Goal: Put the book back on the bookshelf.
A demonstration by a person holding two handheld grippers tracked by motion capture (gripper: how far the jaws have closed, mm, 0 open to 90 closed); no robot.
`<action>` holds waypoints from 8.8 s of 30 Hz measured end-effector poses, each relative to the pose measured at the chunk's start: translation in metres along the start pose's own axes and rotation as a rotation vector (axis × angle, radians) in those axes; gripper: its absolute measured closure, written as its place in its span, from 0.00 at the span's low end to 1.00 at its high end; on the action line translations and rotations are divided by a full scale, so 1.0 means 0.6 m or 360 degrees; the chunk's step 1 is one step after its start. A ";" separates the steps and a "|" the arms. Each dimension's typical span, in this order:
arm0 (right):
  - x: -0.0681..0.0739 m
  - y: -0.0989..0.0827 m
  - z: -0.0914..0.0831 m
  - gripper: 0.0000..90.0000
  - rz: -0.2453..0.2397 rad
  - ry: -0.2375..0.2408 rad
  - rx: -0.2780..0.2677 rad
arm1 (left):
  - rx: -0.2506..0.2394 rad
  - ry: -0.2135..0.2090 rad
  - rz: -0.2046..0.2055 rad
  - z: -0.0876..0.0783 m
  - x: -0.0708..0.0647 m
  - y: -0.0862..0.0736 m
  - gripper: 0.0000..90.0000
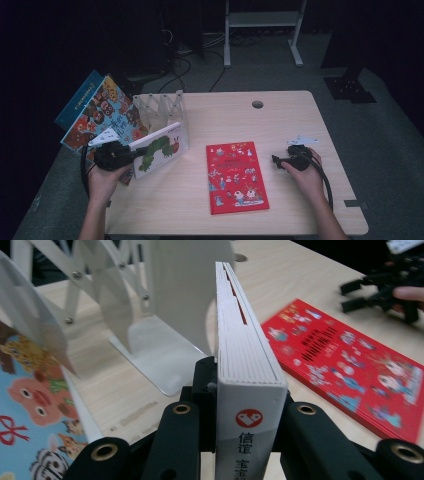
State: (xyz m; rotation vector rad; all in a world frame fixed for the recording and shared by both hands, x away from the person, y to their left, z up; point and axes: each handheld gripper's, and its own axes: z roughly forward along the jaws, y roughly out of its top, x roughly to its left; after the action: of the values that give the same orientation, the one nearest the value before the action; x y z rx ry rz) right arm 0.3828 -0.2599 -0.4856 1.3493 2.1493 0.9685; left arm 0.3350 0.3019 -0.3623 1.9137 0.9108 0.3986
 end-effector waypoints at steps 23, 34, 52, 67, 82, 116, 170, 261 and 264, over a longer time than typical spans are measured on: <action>0.000 0.000 0.000 0.23 -0.0003 0.0000 -0.0002 | -0.0136 0.0172 -0.0070 0.091 0.034 0.026 0.84; -0.001 0.000 0.000 0.23 -0.0005 -0.0002 -0.0003 | -0.0141 0.0250 -0.0076 0.124 0.039 0.023 0.83; 0.000 0.000 0.001 0.23 -0.0001 -0.0005 -0.0002 | 0.0012 0.0296 -0.0042 0.157 0.025 -0.002 0.82; 0.000 0.000 0.000 0.23 -0.0001 -0.0006 -0.0002 | 0.0099 0.0265 -0.0022 0.152 0.017 -0.016 0.61; 0.001 0.000 0.000 0.23 0.0003 -0.0008 -0.0003 | 0.0197 0.0201 0.0044 0.101 0.018 -0.053 0.57; 0.004 0.001 0.001 0.23 -0.0001 -0.0008 -0.0003 | 0.0290 0.0021 0.0191 0.195 -0.024 -0.032 0.83; 0.014 0.009 -0.014 0.45 -0.0007 0.0117 0.0006 | 0.0458 -0.0178 0.0347 0.207 -0.089 -0.082 0.00; 0.069 0.121 0.073 0.78 0.0134 0.0951 0.0879 | 0.0440 -0.0372 0.0517 0.266 -0.181 -0.101 0.00; 0.071 0.123 0.072 0.78 0.0124 0.0942 0.0886 | 0.0439 -0.0372 0.0516 0.266 -0.181 -0.101 0.00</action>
State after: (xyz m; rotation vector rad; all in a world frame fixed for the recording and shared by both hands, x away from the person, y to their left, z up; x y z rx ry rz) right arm 0.4373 -0.1860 -0.4590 1.5308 3.0004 0.9153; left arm 0.3329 0.1398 -0.4839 2.3156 0.5219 0.2376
